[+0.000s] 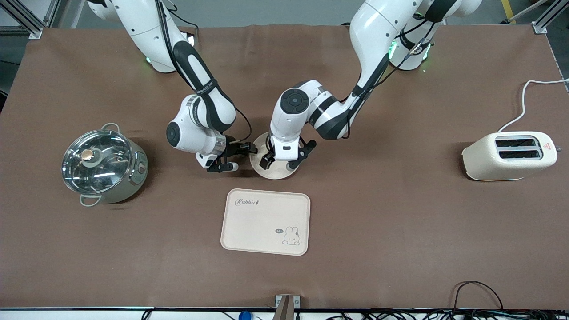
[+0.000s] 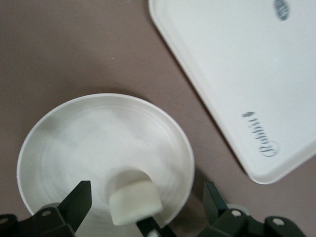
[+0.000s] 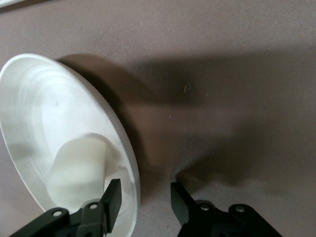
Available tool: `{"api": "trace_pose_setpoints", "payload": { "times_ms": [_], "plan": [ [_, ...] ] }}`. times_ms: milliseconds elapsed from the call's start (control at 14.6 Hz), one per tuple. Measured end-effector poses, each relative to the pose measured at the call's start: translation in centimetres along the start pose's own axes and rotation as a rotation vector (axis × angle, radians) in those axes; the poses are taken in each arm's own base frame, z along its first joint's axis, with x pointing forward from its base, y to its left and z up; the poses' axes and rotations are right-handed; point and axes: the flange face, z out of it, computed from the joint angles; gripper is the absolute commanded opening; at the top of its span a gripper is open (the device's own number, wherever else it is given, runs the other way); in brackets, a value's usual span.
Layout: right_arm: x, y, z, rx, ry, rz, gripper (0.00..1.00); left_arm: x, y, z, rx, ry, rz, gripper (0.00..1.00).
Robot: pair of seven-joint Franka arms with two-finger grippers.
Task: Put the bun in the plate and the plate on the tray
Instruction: 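Release the bun onto the plate and raise the left gripper, then carry the plate onto the tray with the right gripper while the left gripper withdraws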
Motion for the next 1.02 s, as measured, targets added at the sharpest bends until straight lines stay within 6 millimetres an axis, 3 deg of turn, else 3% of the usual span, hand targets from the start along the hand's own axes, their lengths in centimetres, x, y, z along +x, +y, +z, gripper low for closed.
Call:
{"api": "trace_pose_setpoints", "payload": {
  "times_ms": [205,478,752,1025],
  "plan": [
    [0.3,-0.4,-0.1,0.011,0.009,0.002,0.22,3.3,1.4,-3.6,-0.037,0.034,-0.023,1.0],
    [0.6,-0.4,0.2,0.014,0.01,0.0,0.02,12.8,2.3,-10.9,-0.046,0.088,0.007,1.0],
    [0.6,-0.5,0.3,0.016,0.01,-0.001,0.0,21.8,0.6,-18.2,0.0,0.128,0.118,1.0],
    [0.8,-0.6,0.1,0.027,0.006,0.005,0.0,28.6,-2.9,-27.1,0.057,0.152,0.317,1.0]
  ]
}}
